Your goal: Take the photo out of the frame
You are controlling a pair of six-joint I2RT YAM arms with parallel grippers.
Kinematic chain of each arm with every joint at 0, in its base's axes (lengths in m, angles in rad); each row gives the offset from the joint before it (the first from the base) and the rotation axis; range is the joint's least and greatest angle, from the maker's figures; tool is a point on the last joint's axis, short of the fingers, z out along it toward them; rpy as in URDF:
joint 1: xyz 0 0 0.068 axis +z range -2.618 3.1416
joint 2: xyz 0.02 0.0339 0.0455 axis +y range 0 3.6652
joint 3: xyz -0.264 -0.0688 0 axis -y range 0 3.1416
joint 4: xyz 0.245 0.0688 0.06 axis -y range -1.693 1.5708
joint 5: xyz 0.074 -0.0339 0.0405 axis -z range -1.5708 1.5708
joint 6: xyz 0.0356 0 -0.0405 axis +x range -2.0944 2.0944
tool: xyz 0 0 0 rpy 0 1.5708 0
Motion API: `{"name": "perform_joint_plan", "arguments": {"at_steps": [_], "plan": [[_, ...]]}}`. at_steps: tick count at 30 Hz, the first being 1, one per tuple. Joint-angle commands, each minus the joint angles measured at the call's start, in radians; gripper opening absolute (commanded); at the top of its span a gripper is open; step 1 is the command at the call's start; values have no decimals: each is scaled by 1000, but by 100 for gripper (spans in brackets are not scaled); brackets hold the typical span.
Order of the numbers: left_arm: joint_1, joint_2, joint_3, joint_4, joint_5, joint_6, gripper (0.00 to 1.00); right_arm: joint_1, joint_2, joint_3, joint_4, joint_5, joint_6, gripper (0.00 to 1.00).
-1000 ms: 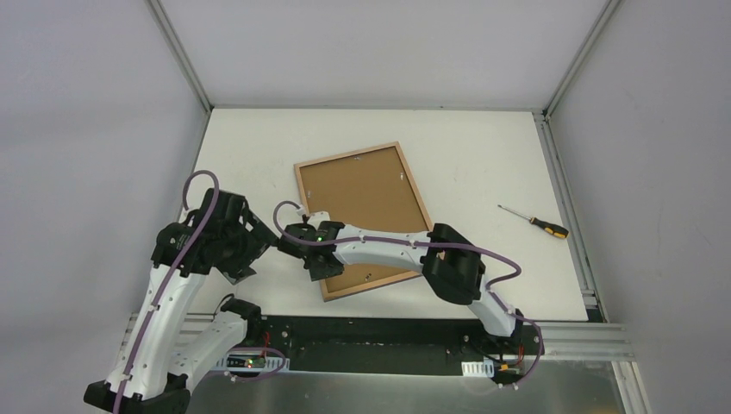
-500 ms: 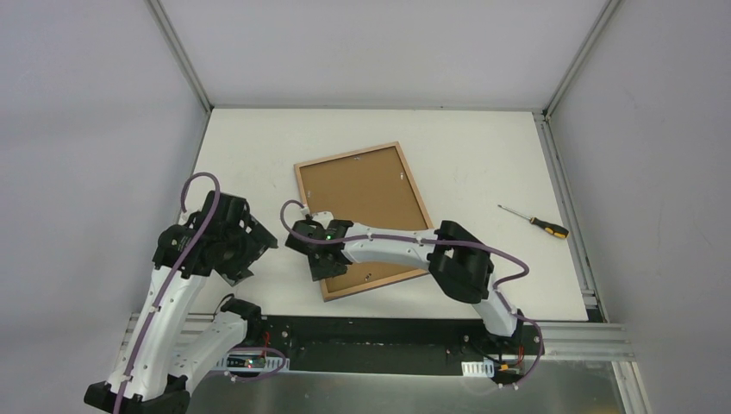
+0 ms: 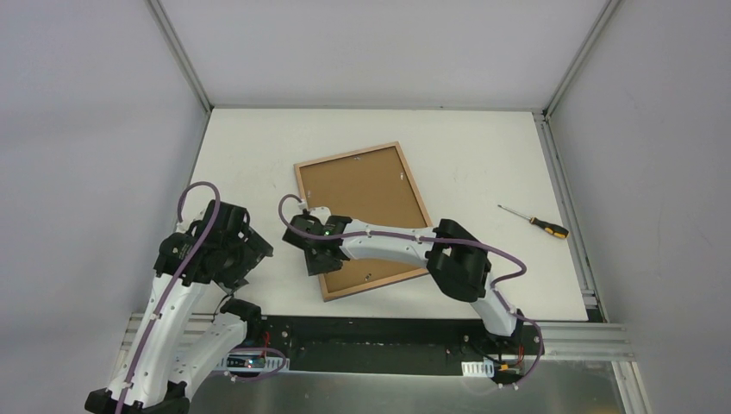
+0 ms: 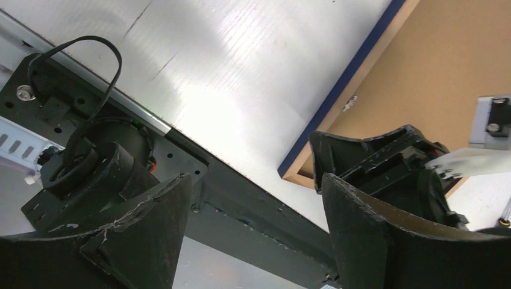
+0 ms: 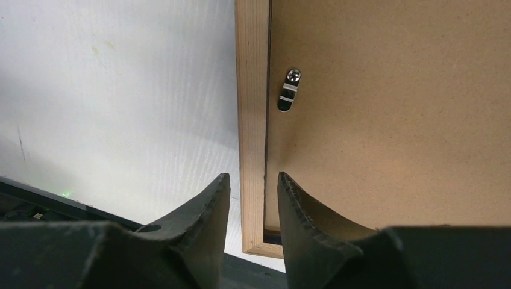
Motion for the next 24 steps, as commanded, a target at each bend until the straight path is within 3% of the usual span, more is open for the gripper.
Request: {"name": "perform_joint_plan", "arguments": {"at_steps": [1, 12, 19, 21, 24], "plan": [[2, -3, -32, -47, -26, -5, 80, -9, -17, 3, 41, -18, 9, 37], [2, 10, -24, -40, -15, -22, 81, -9, 85, 94, -50, 94, 13, 31], [1, 10, -40, -27, 0, -48, 82, 7, 95, 115, -82, 161, -32, 15], [2, 7, -67, 9, 31, -64, 84, 7, 86, 119, -84, 165, -53, 2], [2, 0, -114, 87, 98, -91, 88, 7, 13, 84, -45, 141, -102, 0]]}}
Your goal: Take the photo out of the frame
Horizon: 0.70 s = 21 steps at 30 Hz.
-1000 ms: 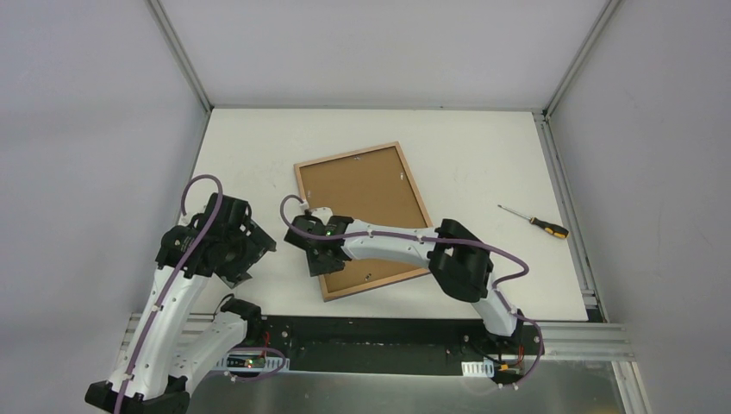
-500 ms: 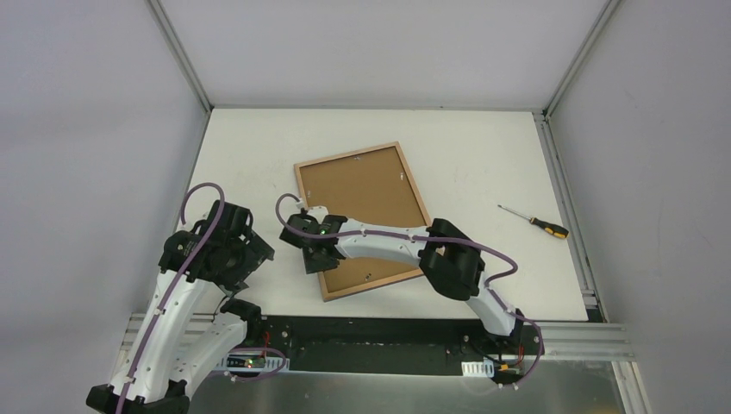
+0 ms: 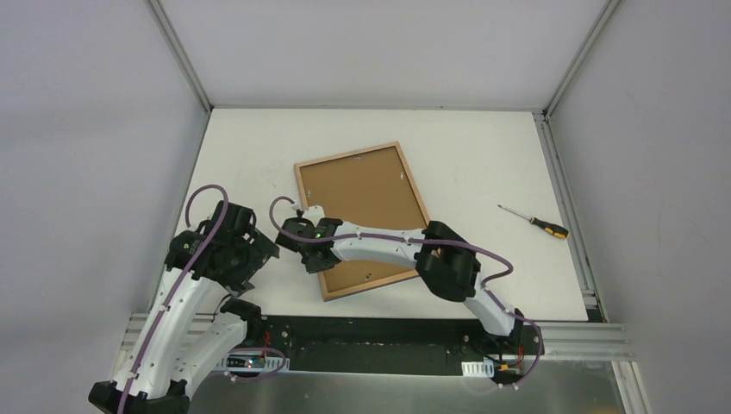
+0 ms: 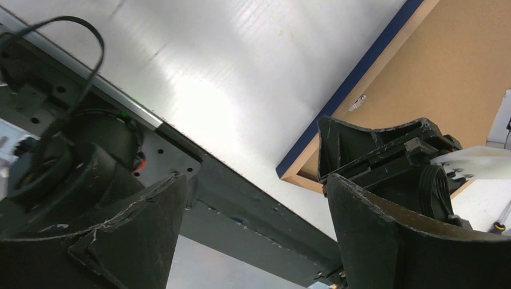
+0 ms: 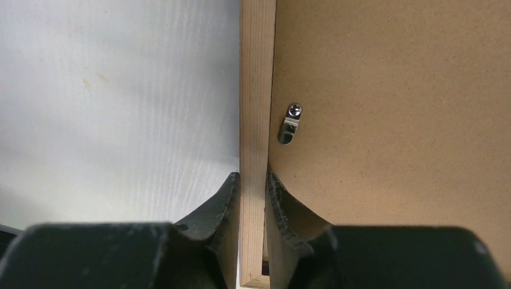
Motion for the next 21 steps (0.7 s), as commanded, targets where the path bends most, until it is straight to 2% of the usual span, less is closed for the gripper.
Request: {"name": "perform_joint_plan", "arguments": {"at_steps": [1, 6, 12, 18, 21], "plan": [[2, -11, -72, 106, 95, -64, 89, -6, -106, -37, 14, 23, -86, 0], [13, -42, -160, 273, 193, -122, 92, -86, -295, -212, 202, -219, -98, 0], [27, -36, -194, 492, 294, -118, 97, -205, -407, -337, 313, -518, -16, 0], [27, 22, -188, 751, 410, -58, 98, -261, -463, -341, 345, -671, -10, 0], [26, 83, -158, 825, 469, -11, 97, -276, -480, -328, 340, -702, -8, 0]]}}
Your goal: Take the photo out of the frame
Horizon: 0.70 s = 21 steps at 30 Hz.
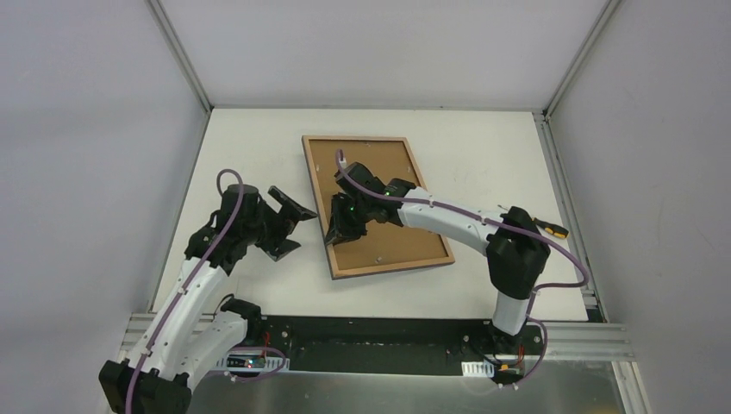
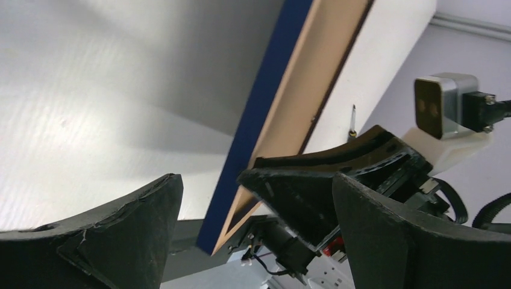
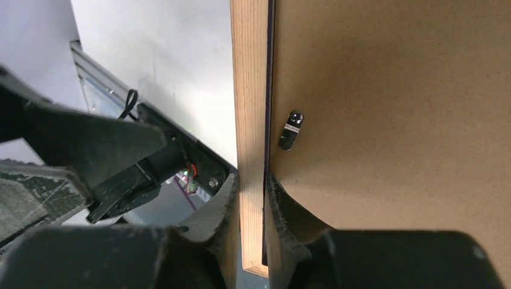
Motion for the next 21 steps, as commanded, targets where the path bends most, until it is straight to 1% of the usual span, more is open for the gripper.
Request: {"name": "perform_joint_plan", "arguments": {"at_steps": [1, 6, 14, 20, 21], "plan": [[7, 80, 41, 206, 132, 84, 97, -9, -84, 32, 65, -173, 37, 0], [6, 169, 59, 214, 185, 120, 96, -33, -106, 51, 58, -210, 54, 0], [6, 218, 99, 218, 182, 171, 93, -58, -125, 58, 59, -267, 58, 0], [4, 307, 159, 269, 241, 213, 89, -71, -132, 52, 83, -342, 59, 0], [4, 321, 163, 287, 255, 217, 87, -74, -134, 47, 96, -366, 60, 0]]}}
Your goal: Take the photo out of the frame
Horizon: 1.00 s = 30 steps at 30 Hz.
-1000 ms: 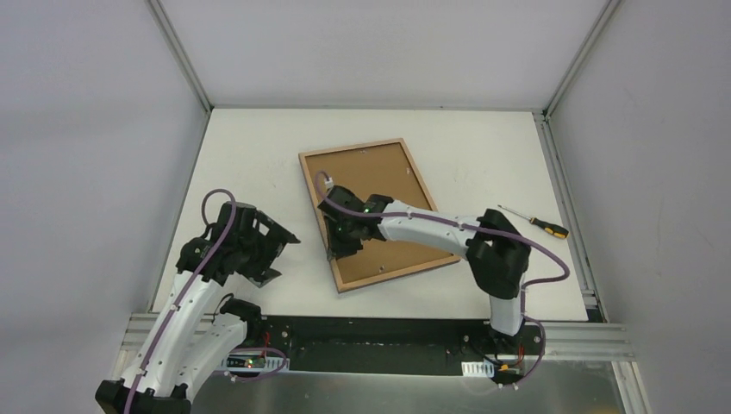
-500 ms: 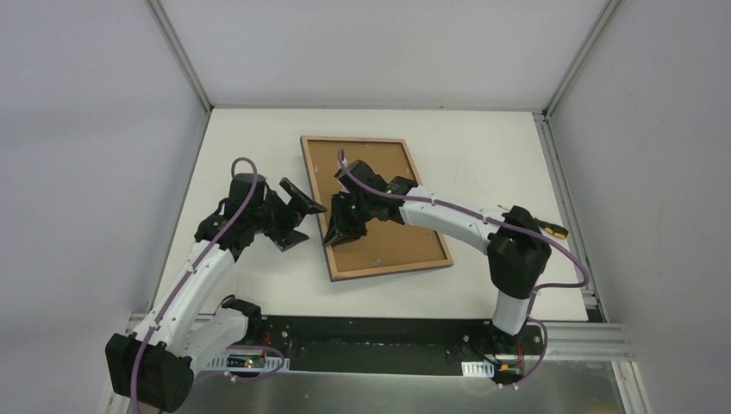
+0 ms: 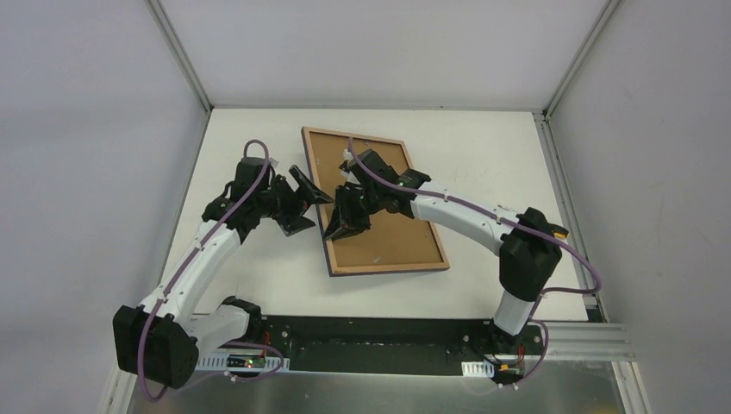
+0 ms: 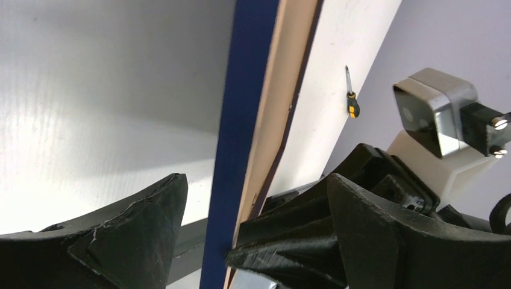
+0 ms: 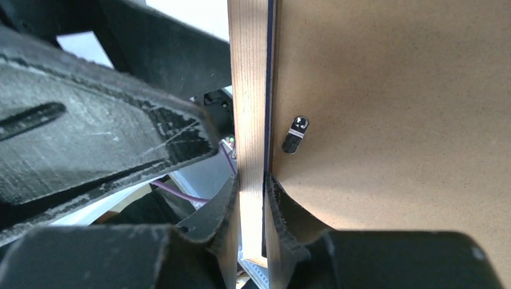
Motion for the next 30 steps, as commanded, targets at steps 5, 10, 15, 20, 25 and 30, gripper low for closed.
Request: {"name": "perform_joint_plan", "arguments": {"at_steps": [5, 10, 15, 20, 25, 30], "plan": [[0, 62, 58, 108, 90, 55, 78, -24, -101, 6, 166, -212, 58, 0], [0, 45, 48, 124, 80, 34, 62, -35, -123, -5, 194, -246, 64, 0], [0, 12, 75, 123, 48, 23, 35, -39, -127, -5, 192, -277, 57, 0], [0, 0, 102, 94, 31, 24, 10, -33, -129, -1, 152, -270, 28, 0], [0, -1, 115, 54, 6, 51, 0, -22, -123, 40, 19, -207, -54, 2], [0, 10, 153, -29, -47, 83, 0, -6, -138, 82, -143, -99, -168, 61]]}}
